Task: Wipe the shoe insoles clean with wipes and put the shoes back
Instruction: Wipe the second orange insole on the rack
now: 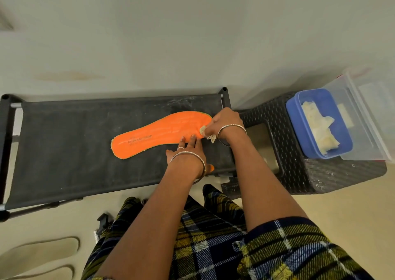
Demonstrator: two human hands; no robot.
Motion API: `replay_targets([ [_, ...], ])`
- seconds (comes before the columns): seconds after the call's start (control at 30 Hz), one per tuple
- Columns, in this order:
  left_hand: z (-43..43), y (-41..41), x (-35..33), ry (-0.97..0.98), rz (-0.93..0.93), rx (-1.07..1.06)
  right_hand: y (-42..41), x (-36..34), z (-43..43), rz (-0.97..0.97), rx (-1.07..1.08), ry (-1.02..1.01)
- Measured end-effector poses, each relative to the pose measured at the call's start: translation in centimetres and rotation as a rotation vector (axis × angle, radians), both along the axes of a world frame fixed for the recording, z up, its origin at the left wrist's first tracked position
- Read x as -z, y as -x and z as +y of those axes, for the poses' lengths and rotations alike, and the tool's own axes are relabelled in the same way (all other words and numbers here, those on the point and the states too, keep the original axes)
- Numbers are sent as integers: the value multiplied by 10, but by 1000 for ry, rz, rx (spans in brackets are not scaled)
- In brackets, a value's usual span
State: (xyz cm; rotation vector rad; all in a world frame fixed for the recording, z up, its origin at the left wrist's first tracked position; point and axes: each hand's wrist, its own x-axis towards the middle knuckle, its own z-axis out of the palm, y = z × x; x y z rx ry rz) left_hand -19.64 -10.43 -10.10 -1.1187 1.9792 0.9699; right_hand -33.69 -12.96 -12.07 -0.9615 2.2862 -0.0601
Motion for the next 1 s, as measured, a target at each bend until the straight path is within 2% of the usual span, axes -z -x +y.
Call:
replay_targets([
  [0.1,0,0,-1,0,1,11,3,5,1,75,121,147],
  [0.17,0,-1,-2,1,0,12,3,6,0,79,120,171],
  [0.33,0,1,1,-1,-1,-1,-1,0,-1,-29,-42,-46],
  [0.47,0,1,1,2,0,6,3,2,2,35,72,167],
  [0.53,-1,0,1,-4,3,8,5,2,2,65,83,207],
  [0.7,-2,2,3,-9,1,2,-1,-3,-2,-17,-53,-37],
  [0.87,-2,2,4,-15,3,9,5,1,-2,79,99,173],
  [0.93,-3,2,5,-18,-2,5,6,1,-3,49,67,155],
  [1.0,-3,2,8,-18,1,2,2,0,-3,-24,-19,34],
])
